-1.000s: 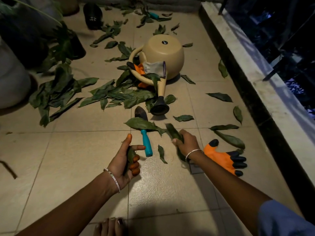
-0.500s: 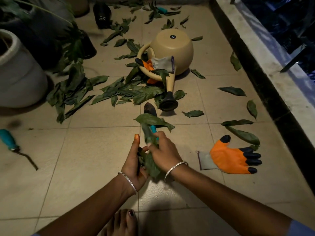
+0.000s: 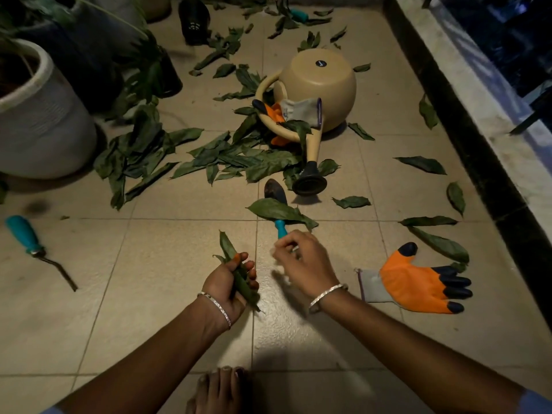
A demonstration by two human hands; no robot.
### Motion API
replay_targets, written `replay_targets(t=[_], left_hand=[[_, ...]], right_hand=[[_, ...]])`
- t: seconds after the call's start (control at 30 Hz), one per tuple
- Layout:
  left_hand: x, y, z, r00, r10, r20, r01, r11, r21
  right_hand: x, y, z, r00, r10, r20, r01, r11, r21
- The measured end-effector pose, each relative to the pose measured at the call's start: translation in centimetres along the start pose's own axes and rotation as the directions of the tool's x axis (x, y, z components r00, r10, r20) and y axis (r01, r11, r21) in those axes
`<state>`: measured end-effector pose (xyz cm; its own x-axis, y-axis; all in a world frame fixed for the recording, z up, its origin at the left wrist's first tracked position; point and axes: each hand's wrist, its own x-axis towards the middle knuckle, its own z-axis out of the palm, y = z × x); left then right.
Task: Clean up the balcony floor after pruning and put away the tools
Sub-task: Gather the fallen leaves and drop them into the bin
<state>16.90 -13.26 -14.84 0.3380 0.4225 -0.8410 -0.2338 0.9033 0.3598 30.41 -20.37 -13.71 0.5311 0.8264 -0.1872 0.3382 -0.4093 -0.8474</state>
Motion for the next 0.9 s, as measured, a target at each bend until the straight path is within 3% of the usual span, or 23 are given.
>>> replay_targets(t=[0.1,0.23,0.37,0.5,0.63,0.8,0.9], left_hand=[[0.1,0.7,-1.1,0.998,0.045,0.048,-0.048,0.997,0.059],[-0.4,1.4,-1.5,0.987,0.077,0.141,-0.092,0.991,0.1],[-0.6,1.9,-1.5,0.989,0.092,0.115,-0.103,0.99,0.1],[-0.9,2.1,-1.8,0.991,0.091,0.101,-0.105,0.983,0.149],[-1.0,2.1,-2.2,0.989,0.095,0.114,-0.113,0.98,0.161],[-1.1,2.0,-2.5,0.984,0.105,0.143,-0.128,0.978,0.164],[-1.2,2.1,-2.6,0.985,0.108,0.133,-0.13,0.976,0.175]], right_hand=[[2.6,4.5,-1.9,0.994,0.068,-0.082,-0.088,0.958,-0.274],[3.0,9.0,-1.8,0.998,0.054,-0.035,-0.064,0.879,-0.472],[3.6,9.3,-0.9,0.999,-0.024,-0.046,0.002,0.906,-0.423],[5.7,8.8,-2.1,0.984,-0.031,-0.173,-0.042,0.915,-0.401],[8.9,8.0,-3.7,0.955,-0.102,-0.279,0.014,0.954,-0.301],[11.7,7.6,-2.2,0.976,-0.216,-0.02,0.196,0.921,-0.335],[11.7,7.8,-0.5,0.972,-0.186,0.144,0.234,0.82,-0.522]])
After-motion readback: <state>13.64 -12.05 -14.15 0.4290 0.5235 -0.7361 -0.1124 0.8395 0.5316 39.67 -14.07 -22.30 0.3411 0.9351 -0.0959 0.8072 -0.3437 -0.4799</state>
